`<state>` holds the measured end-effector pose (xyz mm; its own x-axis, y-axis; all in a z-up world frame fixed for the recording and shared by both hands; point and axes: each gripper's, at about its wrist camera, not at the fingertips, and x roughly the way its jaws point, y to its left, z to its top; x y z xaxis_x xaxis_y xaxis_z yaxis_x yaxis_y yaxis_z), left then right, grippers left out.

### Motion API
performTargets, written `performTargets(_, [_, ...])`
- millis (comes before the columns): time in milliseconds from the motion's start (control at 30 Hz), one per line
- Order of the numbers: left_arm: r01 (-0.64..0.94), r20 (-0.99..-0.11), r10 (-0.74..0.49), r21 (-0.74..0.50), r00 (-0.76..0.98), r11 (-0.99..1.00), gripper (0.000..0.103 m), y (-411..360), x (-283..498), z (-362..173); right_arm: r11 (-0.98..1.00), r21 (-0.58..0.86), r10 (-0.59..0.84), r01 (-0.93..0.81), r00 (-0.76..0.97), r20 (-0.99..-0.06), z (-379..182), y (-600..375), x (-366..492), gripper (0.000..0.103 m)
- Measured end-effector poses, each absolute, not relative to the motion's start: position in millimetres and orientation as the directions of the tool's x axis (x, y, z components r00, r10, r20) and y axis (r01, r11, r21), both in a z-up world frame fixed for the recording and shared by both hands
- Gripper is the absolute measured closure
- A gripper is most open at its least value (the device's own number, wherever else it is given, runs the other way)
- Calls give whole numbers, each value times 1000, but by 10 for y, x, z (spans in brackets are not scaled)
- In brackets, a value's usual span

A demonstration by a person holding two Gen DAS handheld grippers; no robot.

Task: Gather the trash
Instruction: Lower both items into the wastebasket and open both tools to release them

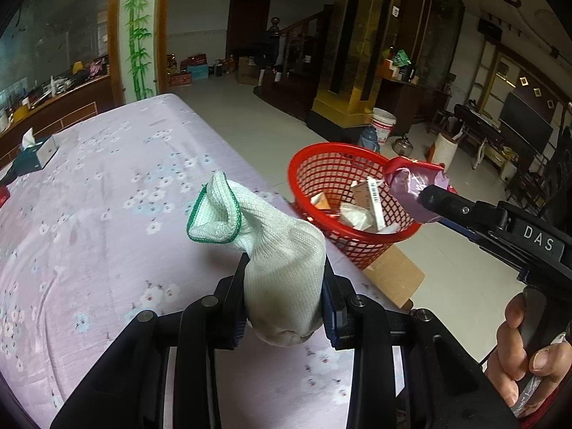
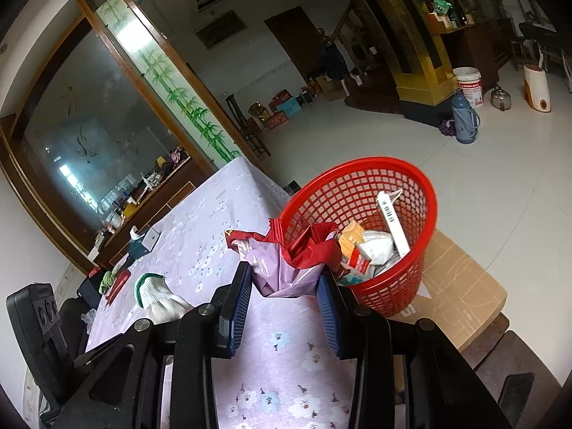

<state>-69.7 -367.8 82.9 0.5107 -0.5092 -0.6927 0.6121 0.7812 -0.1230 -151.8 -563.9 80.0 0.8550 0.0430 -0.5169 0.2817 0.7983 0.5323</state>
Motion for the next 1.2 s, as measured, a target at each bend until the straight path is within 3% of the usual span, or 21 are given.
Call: performTargets(1200, [712, -690, -590, -153, 420, 686, 70, -4544, -413, 961, 760, 532, -32, 372, 840, -542, 900, -6353, -1469, 62])
